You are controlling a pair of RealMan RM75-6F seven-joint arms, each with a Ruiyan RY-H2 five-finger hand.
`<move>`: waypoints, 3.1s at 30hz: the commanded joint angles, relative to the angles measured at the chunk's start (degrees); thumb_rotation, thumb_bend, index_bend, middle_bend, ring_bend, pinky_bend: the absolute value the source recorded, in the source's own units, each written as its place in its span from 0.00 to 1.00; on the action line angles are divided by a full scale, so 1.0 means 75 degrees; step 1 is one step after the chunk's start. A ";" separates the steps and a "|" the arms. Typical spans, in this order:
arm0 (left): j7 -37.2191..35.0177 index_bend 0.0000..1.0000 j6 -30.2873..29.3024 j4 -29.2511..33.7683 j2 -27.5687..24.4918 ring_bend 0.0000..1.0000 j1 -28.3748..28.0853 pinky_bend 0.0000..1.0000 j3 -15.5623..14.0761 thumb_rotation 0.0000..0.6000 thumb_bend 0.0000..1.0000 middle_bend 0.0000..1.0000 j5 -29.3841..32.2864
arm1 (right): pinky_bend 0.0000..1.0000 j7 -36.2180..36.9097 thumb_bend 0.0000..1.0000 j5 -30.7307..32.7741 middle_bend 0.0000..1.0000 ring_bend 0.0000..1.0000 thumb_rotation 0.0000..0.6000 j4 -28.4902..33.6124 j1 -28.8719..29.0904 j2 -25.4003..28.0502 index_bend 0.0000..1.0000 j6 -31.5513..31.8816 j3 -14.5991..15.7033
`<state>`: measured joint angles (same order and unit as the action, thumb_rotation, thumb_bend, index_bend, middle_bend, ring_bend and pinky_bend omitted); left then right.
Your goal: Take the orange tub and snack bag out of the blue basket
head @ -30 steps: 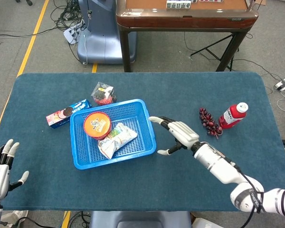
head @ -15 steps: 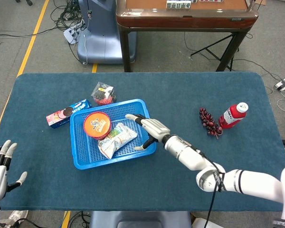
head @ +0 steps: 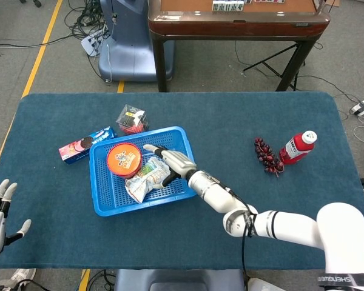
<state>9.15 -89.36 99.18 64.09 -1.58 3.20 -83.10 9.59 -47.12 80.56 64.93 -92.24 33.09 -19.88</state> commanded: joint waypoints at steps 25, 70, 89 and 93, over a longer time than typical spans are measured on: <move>-0.0324 0.00 0.0073 -0.0271 -0.0039 0.00 0.0093 0.00 0.0052 1.00 0.29 0.00 0.0248 | 0.14 -0.0197 0.00 0.0569 0.11 0.00 1.00 -0.2890 0.1394 -0.2199 0.05 -0.0382 -0.0614; 0.0221 0.00 0.0037 0.0074 0.0005 0.00 0.0038 0.00 0.0018 1.00 0.29 0.00 -0.0069 | 0.50 0.1645 0.16 -0.1428 0.49 0.43 1.00 0.0890 -0.1835 0.0841 0.64 0.1715 -0.1376; 0.0368 0.00 0.0097 0.0174 0.0059 0.00 -0.0031 0.00 0.0008 1.00 0.29 0.00 -0.0095 | 0.50 0.2452 0.16 -0.1420 0.50 0.43 1.00 0.0401 -0.3194 0.2162 0.64 0.1531 -0.0648; 0.0370 0.00 0.0113 0.0172 0.0064 0.00 -0.0046 0.00 0.0015 1.00 0.29 0.00 -0.0086 | 0.50 0.2881 0.16 -0.1719 0.49 0.43 1.00 0.0260 -0.3434 0.2100 0.63 0.1381 -0.0372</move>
<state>11.92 -88.51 100.48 64.57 -1.92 3.30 -83.75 29.65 -58.96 83.14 40.08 -76.21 44.05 -23.59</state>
